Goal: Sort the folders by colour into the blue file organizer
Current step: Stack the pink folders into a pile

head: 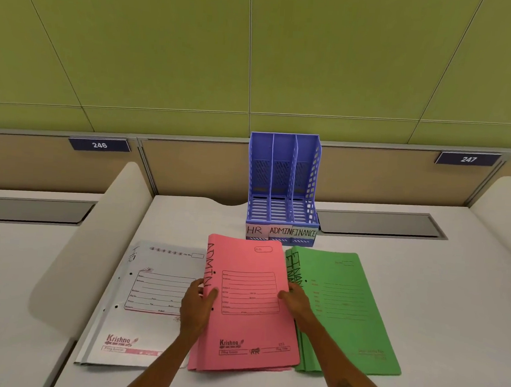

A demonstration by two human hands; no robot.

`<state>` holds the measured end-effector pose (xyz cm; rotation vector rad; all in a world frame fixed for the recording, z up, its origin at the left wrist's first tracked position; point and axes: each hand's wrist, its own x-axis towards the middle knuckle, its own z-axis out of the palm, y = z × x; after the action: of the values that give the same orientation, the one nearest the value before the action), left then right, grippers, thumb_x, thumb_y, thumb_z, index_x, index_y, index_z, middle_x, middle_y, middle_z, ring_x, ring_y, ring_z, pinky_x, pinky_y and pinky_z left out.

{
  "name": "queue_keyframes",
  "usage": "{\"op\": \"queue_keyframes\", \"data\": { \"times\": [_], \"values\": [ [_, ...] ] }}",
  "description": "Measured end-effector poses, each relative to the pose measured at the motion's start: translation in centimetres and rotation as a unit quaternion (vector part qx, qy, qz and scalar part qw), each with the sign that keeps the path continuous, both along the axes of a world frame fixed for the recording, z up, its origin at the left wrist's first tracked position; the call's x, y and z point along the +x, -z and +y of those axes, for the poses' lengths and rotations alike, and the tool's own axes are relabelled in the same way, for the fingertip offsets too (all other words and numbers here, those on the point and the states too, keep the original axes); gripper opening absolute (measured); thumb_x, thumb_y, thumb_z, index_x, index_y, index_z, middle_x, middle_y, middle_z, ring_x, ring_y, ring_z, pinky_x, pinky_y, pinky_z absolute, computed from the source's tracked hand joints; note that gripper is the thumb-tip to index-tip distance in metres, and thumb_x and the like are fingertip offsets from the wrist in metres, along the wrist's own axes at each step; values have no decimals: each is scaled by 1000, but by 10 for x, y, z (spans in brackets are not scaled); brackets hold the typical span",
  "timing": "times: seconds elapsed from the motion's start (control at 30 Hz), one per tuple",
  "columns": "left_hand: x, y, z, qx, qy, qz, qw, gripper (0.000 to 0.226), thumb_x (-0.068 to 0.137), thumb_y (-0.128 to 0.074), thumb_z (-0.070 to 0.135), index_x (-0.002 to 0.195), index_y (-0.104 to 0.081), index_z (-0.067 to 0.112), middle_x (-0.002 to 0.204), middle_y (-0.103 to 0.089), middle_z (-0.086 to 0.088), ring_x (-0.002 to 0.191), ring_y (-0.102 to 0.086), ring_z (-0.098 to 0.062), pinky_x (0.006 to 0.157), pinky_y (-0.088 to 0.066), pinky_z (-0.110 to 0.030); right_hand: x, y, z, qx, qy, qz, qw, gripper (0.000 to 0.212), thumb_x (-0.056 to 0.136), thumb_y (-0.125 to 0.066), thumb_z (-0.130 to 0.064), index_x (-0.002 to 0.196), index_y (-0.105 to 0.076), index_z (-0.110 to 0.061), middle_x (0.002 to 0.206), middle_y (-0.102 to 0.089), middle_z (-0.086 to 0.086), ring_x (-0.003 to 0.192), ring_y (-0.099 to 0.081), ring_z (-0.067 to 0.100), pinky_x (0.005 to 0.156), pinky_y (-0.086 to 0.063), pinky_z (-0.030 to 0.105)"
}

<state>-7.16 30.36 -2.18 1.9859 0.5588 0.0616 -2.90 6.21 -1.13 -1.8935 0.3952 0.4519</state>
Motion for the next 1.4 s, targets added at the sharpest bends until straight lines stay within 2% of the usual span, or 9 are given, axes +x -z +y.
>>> {"op": "queue_keyframes", "data": {
  "times": [0.13, 0.23, 0.43, 0.67, 0.8, 1.0, 1.17, 1.27, 1.4],
  "values": [
    [1, 3, -1, 6, 16, 3, 1000, 41, 87, -67, 34, 121, -57, 14, 111, -67, -5, 91, -66, -23, 84, -56, -42, -6, -6, -1, -6, 30, 4, 1000, 11, 90, -53, -10, 84, -58, -17, 89, -63, 2, 82, -58, 20, 62, -44, 25],
    [0, 1, -4, 3, 28, 12, 1000, 38, 88, -66, 30, 121, -58, 14, 111, -67, -5, 93, -66, -23, 88, -54, -45, -5, -3, -6, -27, 44, 9, 999, 16, 89, -54, -10, 76, -56, -20, 93, -65, 8, 86, -61, 25, 73, -50, 32],
    [0, -3, -8, 10, 54, 27, 998, 37, 89, -65, 21, 124, -56, 12, 112, -66, -4, 99, -65, -26, 91, -53, -46, -4, -2, -6, -46, 52, 6, 998, 3, 91, -54, -9, 94, -54, -11, 87, -58, 3, 88, -56, 25, 67, -43, 28],
    [5, 6, -3, 68, 81, 31, 994, 34, 88, -65, 26, 119, -60, 14, 112, -62, -4, 92, -63, -20, 86, -56, -43, -4, -1, -4, -73, 33, -17, 997, 2, 92, -54, -11, 94, -54, -12, 89, -61, 2, 78, -55, 16, 56, -39, 23],
    [7, 5, -6, 70, 90, 33, 993, 26, 88, -65, 23, 112, -62, 13, 108, -64, -1, 89, -64, -17, 80, -53, -29, -2, 4, -6, -81, 36, -15, 996, 9, 91, -55, -14, 98, -56, -9, 94, -63, 6, 82, -58, 19, 66, -44, 28],
    [11, 12, -8, 83, 92, 36, 992, 30, 86, -67, 24, 114, -62, 16, 111, -64, 2, 95, -64, -16, 82, -50, -28, 1, 10, -10, -97, 34, -15, 995, 14, 89, -57, -18, 102, -56, -12, 97, -65, 5, 85, -61, 22, 75, -52, 35],
    [14, 15, -7, 98, 82, 34, 991, 14, 87, -64, 21, 101, -62, 18, 108, -63, 1, 87, -62, -13, 66, -44, -13, 0, 12, -6, -137, 25, -20, 990, 22, 90, -57, -21, 109, -55, -10, 104, -65, 7, 91, -61, 24, 83, -54, 40],
    [15, 15, -5, 92, 75, 26, 993, 19, 87, -64, 19, 107, -62, 18, 109, -61, 1, 89, -60, -14, 73, -50, -20, 0, 18, -2, -189, 21, -32, 981, 39, 88, -58, -24, 123, -52, -8, 115, -61, 11, 98, -61, 26, 88, -54, 41],
    [16, 13, -2, 98, 77, 18, 992, 28, 89, -63, 17, 116, -59, 15, 111, -57, 2, 94, -54, -11, 82, -48, -26, -6, 7, 8, -206, 15, -39, 978, 35, 91, -54, -21, 124, -52, -8, 112, -66, 10, 92, -64, 26, 81, -55, 37]
  ]
}}
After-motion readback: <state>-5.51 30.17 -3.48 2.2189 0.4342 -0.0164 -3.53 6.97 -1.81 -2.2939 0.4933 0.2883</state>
